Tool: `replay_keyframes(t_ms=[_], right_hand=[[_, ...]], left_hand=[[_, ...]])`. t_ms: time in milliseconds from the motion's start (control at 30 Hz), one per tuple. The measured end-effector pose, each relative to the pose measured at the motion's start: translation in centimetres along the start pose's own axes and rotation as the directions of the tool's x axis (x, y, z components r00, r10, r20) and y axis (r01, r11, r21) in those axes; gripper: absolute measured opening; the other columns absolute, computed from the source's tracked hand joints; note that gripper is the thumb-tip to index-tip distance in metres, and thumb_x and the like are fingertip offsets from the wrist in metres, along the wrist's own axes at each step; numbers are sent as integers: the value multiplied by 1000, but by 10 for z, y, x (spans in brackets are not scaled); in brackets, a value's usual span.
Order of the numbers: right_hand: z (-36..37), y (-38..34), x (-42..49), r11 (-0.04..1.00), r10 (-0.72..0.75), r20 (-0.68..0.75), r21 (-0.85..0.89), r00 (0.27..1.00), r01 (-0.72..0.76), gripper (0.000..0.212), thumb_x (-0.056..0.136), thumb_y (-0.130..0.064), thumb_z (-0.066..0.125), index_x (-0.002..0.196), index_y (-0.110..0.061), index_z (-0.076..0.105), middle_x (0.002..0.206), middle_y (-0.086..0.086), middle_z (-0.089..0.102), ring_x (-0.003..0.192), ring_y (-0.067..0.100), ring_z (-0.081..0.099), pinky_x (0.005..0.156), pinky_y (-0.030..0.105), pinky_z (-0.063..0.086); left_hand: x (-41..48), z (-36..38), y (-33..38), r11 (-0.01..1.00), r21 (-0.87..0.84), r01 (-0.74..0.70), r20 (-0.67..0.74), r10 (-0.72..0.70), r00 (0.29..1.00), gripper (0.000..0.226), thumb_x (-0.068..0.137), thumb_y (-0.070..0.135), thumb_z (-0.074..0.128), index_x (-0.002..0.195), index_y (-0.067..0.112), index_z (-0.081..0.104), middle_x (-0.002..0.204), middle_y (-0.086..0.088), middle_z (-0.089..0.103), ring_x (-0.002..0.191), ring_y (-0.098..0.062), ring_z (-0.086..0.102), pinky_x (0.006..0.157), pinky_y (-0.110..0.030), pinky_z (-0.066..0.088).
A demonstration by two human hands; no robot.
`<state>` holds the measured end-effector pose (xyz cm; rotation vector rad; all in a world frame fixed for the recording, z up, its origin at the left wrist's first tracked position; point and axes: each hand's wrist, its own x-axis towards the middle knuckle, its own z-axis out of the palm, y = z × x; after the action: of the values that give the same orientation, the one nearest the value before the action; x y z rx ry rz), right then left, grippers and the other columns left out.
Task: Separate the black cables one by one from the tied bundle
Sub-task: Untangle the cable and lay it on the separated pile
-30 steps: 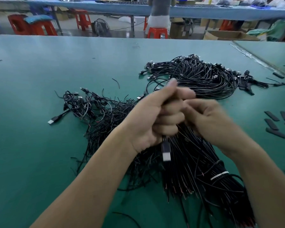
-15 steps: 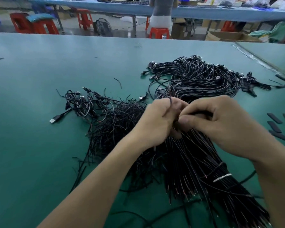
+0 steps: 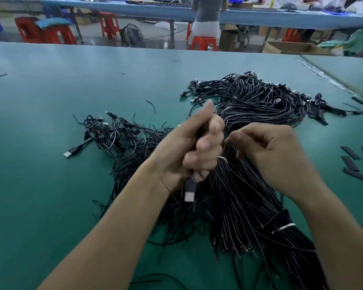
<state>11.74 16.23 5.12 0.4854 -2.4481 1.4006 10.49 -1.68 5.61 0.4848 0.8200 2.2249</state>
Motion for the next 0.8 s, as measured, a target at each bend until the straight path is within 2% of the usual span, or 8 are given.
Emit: replay_keyframes(t_ms=[100,167,233,333,433,567,667,800], right_hand=[[8,-1,-3,993,32,221,-120,975,-5,16,93,-36,64,81,-31,72,60,-2,64,50,15,53,51,30,43],[9,-6,-6,979,2,305,-195,952,60,19,96,-30,61,79,-24,68,58,2,58,48,13,45,50,28,39],[4,-10,-7,968,-11,316,-236,949,90,18,94,-29,63,78,-22,69,59,2,59,51,12,48,52,27,39],[-4,-14,-6,964,-64,225,-239,972,118,9,89,-27,70,81,-26,74,69,-7,64,66,8,58,61,20,42],[-7,-12,-4,961,-112,144,-235,983,144,11,84,-21,76,78,-29,73,68,-13,60,68,4,56,62,12,37],[-16,-8,-2,988,-117,-1,-102,993,117,13,73,-30,86,73,-28,73,57,-14,58,52,5,47,52,11,34],[-17,-7,0,990,-105,-123,82,987,116,6,76,-36,77,77,-32,73,65,-12,68,54,5,51,53,18,41],[1,-4,0,999,-32,-41,42,999,34,15,89,-39,68,75,-36,72,57,-2,56,48,3,34,44,26,28]], left_hand=[[6,2,1,944,-235,-231,-191,188,963,49,102,37,44,85,3,75,72,-6,74,57,-10,71,46,-17,54],[12,-1,-5,919,-119,-377,-323,323,890,50,105,35,36,101,0,71,93,-12,77,82,-19,76,67,-26,62],[17,-6,-11,906,121,-406,-397,419,817,45,107,35,33,110,4,66,103,-11,76,97,-22,74,83,-31,60],[19,-11,-21,720,665,-197,-387,559,733,38,107,32,38,104,12,70,102,-10,76,98,-25,74,87,-36,59],[14,-5,-25,543,837,72,-326,388,862,47,108,33,40,86,8,73,79,-16,75,74,-28,75,66,-33,61],[7,0,-18,587,764,268,-374,63,926,66,108,44,32,63,14,70,50,-4,62,36,-10,53,36,-16,38],[3,2,-10,813,548,197,-250,-65,966,63,105,47,35,51,20,51,37,7,39,28,-3,29,30,-12,22],[1,4,-1,991,110,73,-40,-69,997,51,101,41,40,54,21,46,39,11,41,29,1,33,29,-13,23]])
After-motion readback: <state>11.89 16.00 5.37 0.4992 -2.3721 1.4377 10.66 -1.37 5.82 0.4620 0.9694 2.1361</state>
